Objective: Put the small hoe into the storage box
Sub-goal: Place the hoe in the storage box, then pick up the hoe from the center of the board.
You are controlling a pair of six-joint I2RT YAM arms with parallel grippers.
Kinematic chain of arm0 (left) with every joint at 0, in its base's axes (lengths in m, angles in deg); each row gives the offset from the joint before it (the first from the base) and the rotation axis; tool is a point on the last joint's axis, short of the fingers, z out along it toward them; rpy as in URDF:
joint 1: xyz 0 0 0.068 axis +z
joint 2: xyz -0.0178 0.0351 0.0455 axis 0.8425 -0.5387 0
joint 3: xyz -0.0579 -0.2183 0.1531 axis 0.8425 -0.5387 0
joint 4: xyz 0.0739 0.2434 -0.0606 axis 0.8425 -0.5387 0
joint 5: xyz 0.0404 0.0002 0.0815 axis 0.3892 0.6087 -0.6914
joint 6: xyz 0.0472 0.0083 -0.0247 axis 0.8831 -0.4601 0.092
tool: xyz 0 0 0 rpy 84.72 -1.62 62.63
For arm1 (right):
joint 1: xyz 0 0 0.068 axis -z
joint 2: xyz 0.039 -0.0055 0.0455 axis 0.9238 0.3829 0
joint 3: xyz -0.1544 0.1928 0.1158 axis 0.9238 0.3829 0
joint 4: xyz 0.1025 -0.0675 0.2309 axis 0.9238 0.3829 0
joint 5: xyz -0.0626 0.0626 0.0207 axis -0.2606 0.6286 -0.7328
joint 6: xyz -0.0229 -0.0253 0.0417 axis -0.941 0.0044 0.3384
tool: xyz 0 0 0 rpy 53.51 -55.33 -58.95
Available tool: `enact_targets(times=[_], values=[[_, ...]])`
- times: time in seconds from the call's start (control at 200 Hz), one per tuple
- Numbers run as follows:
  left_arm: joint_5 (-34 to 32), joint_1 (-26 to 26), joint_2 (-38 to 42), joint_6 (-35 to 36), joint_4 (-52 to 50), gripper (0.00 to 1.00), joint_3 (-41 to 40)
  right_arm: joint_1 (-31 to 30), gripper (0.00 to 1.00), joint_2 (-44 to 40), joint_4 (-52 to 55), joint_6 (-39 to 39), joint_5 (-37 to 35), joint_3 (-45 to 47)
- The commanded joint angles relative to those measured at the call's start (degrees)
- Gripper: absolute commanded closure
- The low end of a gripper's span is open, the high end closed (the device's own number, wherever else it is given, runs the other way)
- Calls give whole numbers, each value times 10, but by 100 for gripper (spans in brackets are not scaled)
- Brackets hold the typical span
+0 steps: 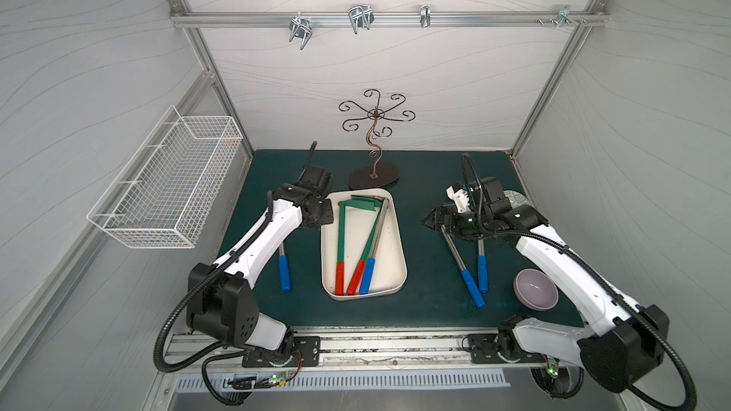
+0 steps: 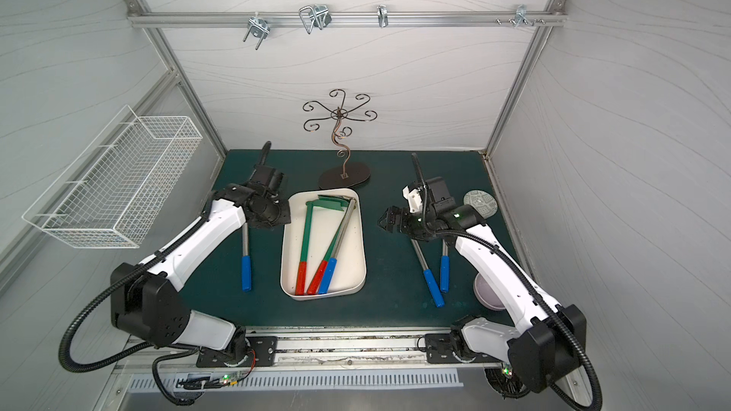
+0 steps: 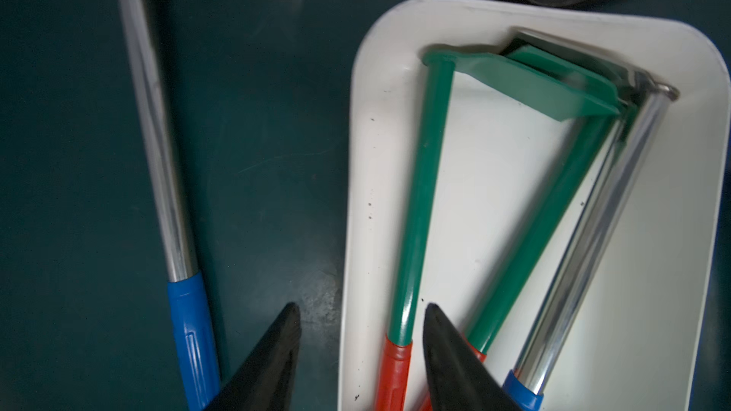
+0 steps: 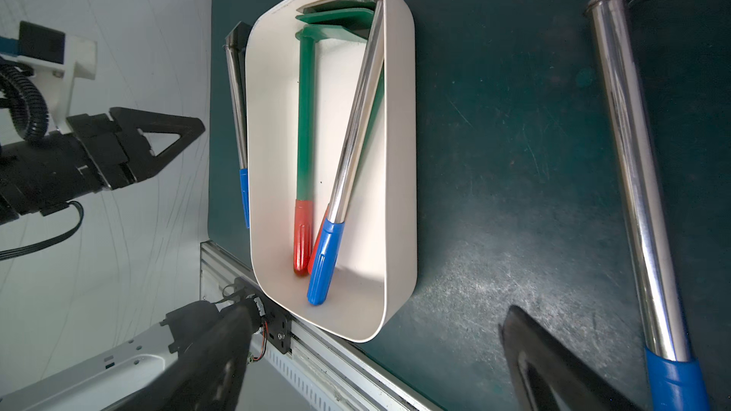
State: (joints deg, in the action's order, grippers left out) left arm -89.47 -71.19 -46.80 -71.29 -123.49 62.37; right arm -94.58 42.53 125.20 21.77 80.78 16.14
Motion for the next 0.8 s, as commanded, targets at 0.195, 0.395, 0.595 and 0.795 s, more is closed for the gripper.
enact_targets(times=[0.195,0.395,0.595,0.795], values=[[50,153,0,-8,39,46,-36,2,1,9,8,0,8,11],[43,216,-51,19,31,45,-28,2,1,11,1,0,14,23],[22,236,-139,54,16,46,19,2,1,14,-7,1,23,31],[-2,236,-198,77,0,46,58,3,1,14,-15,-2,27,41]])
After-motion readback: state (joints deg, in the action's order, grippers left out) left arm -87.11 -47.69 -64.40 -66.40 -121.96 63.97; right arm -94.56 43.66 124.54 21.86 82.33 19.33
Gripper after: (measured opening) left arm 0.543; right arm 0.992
